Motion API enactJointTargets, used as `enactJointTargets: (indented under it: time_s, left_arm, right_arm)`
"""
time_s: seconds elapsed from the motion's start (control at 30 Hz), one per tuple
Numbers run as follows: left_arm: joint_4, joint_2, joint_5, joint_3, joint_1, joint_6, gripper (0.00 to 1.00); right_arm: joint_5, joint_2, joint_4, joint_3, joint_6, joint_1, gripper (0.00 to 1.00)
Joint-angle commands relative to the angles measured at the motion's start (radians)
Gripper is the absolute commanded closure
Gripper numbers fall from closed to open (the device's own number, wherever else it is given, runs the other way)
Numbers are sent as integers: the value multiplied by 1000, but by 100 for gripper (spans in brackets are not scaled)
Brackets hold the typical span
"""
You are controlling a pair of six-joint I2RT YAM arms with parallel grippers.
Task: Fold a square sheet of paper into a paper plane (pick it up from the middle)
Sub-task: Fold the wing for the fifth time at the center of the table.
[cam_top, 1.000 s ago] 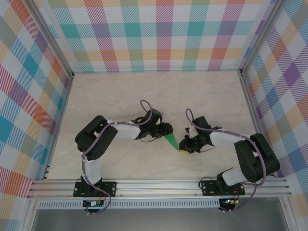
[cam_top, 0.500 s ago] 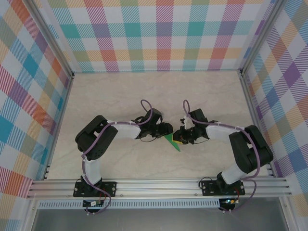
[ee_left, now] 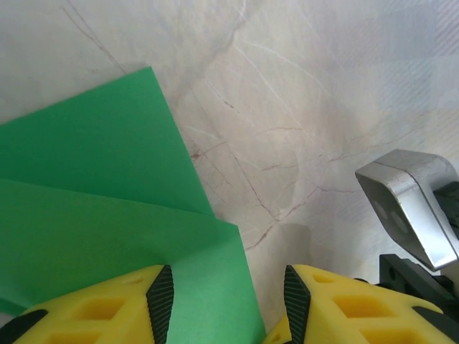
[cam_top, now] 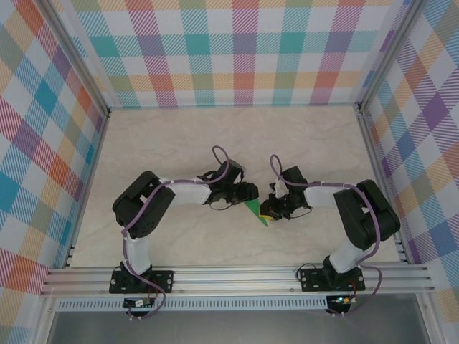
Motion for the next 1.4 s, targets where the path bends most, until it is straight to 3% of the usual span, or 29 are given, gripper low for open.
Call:
enactJointTargets:
  time_s: [0.0, 0.27, 0.47, 0.77, 0.97, 1.17, 1.37]
  left_arm:
    - [-107, -29, -44, 43, 22, 65, 52]
    - [50, -101, 54, -38, 7, -37, 52]
    - [88, -89, 32, -81, -36, -97, 60]
    - [213, -76, 81, -117, -67, -123, 59]
    - [155, -115, 36, -117, -85, -144, 59]
    - [173, -31, 46, -96, -85, -152, 59]
    - [108, -7, -81, -106, -67, -159, 62]
  right_arm:
    - [97, 23, -94, -39, -14, -1, 90]
    - [63, 31, -70, -34, -6, -1, 90]
    - [61, 38, -53, -41, 3, -1, 90]
    - [66, 44, -51, -50, 6, -1, 90]
    - [70, 41, -56, -56, 3, -1, 90]
    - [72, 40, -45, -66, 5, -1, 90]
    - [79, 35, -56, -70, 4, -1, 92]
